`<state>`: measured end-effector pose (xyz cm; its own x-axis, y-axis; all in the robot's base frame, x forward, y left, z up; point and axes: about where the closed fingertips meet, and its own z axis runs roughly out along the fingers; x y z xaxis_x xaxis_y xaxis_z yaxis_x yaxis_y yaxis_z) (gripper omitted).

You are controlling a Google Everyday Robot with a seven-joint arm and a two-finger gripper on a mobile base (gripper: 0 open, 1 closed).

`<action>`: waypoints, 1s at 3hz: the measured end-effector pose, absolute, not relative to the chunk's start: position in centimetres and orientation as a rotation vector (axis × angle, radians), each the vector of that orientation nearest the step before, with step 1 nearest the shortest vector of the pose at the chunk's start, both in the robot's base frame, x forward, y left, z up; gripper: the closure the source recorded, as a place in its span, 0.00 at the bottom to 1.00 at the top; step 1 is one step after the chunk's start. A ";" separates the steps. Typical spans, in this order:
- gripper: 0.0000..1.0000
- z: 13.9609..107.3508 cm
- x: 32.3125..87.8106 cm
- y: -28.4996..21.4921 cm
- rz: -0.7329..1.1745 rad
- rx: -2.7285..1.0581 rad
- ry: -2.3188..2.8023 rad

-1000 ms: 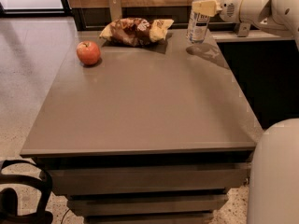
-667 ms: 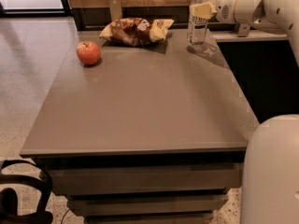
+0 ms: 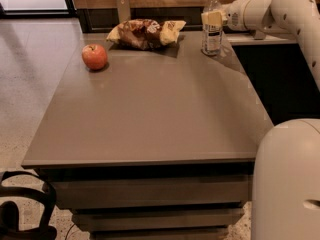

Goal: Move blue plastic bottle near brown chip bag

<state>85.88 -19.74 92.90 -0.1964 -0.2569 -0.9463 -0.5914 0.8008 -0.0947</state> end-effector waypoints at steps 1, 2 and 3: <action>1.00 92.3 86.1 -20.1 0.343 -0.640 1.782; 1.00 92.5 86.1 -20.0 0.343 -0.640 1.782; 1.00 92.5 86.1 -20.0 0.343 -0.640 1.782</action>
Offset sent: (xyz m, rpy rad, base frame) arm -0.0003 -0.0441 -0.0247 0.0822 -0.0538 -0.1209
